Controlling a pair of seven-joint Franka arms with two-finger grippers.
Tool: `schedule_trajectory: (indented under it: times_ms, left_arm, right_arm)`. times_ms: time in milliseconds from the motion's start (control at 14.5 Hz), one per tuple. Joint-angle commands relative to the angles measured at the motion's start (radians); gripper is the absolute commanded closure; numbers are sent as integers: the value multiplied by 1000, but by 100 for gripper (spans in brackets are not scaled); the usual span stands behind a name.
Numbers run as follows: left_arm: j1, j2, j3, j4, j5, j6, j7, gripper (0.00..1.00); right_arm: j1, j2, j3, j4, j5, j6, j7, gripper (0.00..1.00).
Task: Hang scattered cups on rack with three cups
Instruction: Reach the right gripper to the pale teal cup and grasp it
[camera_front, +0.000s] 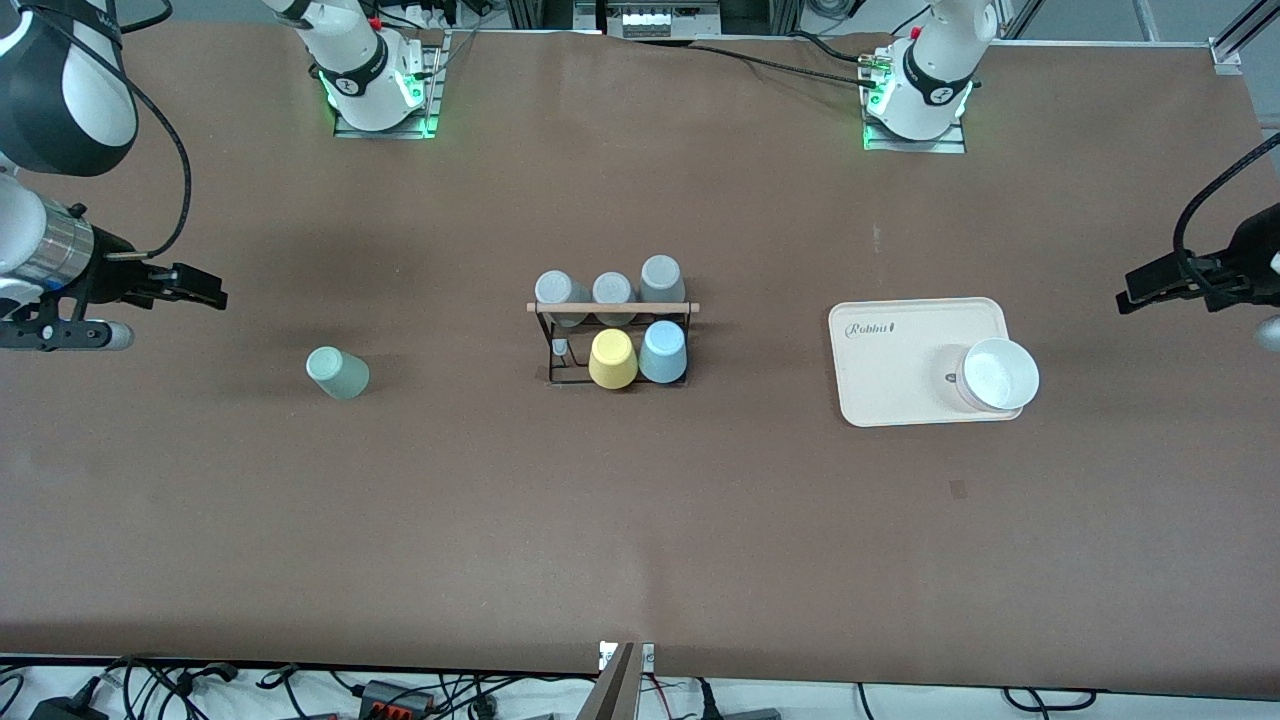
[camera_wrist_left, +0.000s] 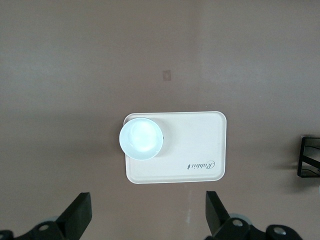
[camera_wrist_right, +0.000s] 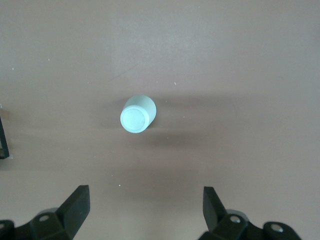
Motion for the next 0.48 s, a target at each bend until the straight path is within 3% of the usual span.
schedule_trajectory:
  times_ms: [0,207,415]
  left_arm:
    - [5,-34,-9,-24,-1,-5,40,0]
    - [1,-32,-14,-4,8,-31,54,0]
    - [2,-27,-8,18,51,-36,57,0]
  right_arm:
    - [33,-9,4,-36,-22,30,8,0]
    - [39,-10,4,-92,-29,87,15,0]
    - [39,-10,4,-216,-29,235,15,0]
